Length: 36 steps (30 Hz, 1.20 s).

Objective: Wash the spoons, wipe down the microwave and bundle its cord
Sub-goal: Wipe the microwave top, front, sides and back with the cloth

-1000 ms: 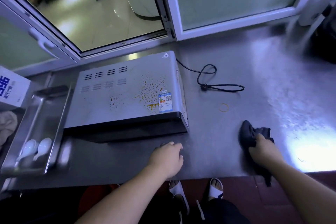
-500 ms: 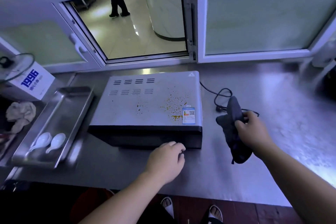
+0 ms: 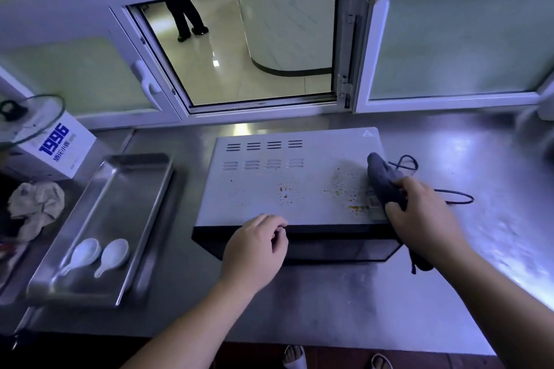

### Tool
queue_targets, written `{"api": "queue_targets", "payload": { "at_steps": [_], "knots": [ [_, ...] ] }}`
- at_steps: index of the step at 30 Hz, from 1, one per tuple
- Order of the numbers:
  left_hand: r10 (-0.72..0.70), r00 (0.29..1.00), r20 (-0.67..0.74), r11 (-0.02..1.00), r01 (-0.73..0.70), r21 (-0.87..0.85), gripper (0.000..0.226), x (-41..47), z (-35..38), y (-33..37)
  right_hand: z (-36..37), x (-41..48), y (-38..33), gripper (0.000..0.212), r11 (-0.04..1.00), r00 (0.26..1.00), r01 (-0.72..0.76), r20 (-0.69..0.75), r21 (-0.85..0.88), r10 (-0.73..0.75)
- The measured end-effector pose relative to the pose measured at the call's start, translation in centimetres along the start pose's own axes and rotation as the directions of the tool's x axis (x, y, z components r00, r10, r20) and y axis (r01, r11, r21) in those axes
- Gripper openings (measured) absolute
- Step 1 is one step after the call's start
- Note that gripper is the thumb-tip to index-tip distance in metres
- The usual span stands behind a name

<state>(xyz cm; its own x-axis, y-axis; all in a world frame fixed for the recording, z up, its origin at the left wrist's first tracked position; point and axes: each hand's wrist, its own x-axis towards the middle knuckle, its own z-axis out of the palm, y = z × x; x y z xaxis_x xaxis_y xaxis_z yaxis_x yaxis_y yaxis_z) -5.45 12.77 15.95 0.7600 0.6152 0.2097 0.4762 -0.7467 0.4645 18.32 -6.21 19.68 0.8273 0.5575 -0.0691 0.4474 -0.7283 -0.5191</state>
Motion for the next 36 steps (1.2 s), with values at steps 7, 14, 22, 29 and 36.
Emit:
{"api": "queue_targets", "payload": {
  "at_steps": [7, 14, 22, 29, 36],
  "knots": [
    [0.066, 0.994, -0.087, 0.998, -0.067, -0.006, 0.020, 1.1, -2.2, -6.2, 5.6, -1.2, 0.2, 0.039, 0.972, 0.980, 0.087, -0.157, -0.218, -0.123],
    [0.040, 0.992, -0.123, 0.998, -0.033, 0.058, 0.029, 3.1, -3.4, -10.0, 7.1, 0.9, -0.5, 0.055, 0.973, 0.998, 0.050, 0.041, -0.226, -0.042],
    [-0.038, 0.995, -0.088, 0.980, 0.054, 0.189, 0.048, 3.3, -3.7, -10.9, 8.0, 7.0, -5.0, 0.057, 0.984, 0.989, 0.044, 0.148, -0.175, -0.018],
    [-0.118, 0.992, -0.034, 0.966, 0.123, 0.227, 0.061, 4.4, -3.5, -11.2, 7.9, 3.7, -5.5, 0.071, 0.929, 0.899, 0.352, 0.318, -0.112, -0.302],
    [-0.111, 0.993, -0.040, 0.973, 0.117, 0.200, 0.062, 6.2, -2.4, -8.9, 5.7, -0.3, -0.9, 0.063, 0.840, 0.810, 0.526, 0.378, -0.130, -0.449]
  ]
}}
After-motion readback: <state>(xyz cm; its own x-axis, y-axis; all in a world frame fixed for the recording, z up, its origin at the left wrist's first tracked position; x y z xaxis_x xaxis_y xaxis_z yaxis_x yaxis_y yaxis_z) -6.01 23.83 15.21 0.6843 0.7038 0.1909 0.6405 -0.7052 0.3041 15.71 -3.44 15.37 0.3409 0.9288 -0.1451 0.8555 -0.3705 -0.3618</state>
